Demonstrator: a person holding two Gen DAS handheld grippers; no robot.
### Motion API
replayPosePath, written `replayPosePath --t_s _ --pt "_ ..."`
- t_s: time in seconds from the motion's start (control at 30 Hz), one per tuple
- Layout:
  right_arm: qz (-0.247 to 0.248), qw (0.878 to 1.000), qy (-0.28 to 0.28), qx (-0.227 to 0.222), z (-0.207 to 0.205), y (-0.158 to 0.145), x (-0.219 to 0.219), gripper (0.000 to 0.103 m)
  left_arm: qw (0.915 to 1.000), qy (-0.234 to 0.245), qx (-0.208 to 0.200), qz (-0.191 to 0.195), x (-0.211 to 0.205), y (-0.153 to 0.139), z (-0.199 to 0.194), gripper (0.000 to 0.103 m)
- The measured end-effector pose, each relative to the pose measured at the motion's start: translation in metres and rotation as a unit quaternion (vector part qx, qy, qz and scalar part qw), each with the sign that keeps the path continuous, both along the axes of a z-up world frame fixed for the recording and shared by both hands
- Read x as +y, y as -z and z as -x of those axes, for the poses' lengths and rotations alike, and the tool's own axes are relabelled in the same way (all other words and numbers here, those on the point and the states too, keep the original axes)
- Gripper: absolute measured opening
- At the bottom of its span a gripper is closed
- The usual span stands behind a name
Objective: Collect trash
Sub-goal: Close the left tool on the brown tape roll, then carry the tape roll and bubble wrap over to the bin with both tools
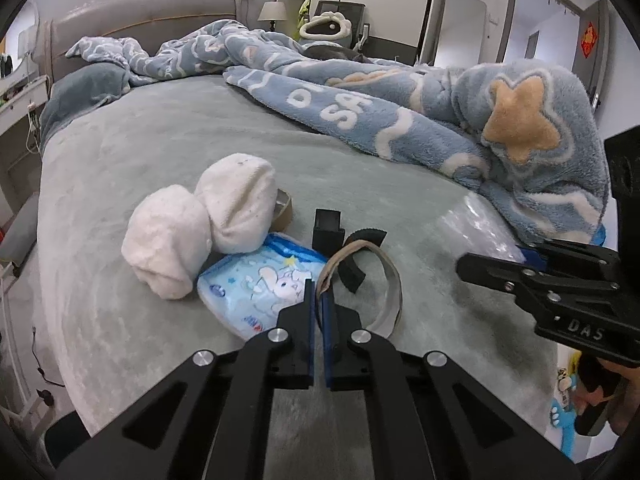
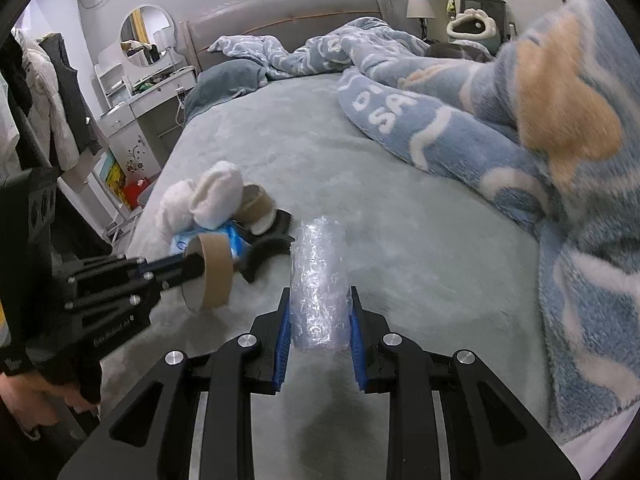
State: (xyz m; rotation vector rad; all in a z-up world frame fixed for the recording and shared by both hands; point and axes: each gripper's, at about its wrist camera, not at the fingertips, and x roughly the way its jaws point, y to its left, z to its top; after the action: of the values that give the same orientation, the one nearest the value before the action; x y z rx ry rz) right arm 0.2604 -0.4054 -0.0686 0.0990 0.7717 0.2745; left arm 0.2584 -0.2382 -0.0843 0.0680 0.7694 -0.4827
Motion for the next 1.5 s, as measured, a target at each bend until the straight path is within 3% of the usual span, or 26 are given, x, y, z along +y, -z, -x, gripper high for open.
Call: replayPosePath --t_s 0.33,0.87,1.13,1.37,1.5 --pt "-0.003 1.000 -0.020 -0.016 -0.013 -0.017 0.045 0.026 0.9999 0.001 -0.009 -0.005 0.036 -0.009 0.009 0.004" --pt "0.013 0.996 -0.085 -0.017 -0.031 -0.023 0.149 0.026 0.9980 -0.062 -0.007 -0.009 0.144 -0.020 0.008 0.004" --pt "0.012 0.993 -0.120 -0.014 -0.034 -0.024 0.196 0.026 0.9953 -0.093 0.012 -0.023 0.189 -0.014 0.011 0.004" --pt "0.013 0.988 -0.153 -0.007 -0.034 -0.023 0.239 0.026 0.9913 -0.114 0.050 -0.044 0.225 0.003 0.012 0.004" --pt "-0.011 0.986 -0.166 0.006 -0.037 -0.021 0.257 0.026 0.9874 -0.124 0.077 -0.061 0.244 0.016 0.013 0.004"
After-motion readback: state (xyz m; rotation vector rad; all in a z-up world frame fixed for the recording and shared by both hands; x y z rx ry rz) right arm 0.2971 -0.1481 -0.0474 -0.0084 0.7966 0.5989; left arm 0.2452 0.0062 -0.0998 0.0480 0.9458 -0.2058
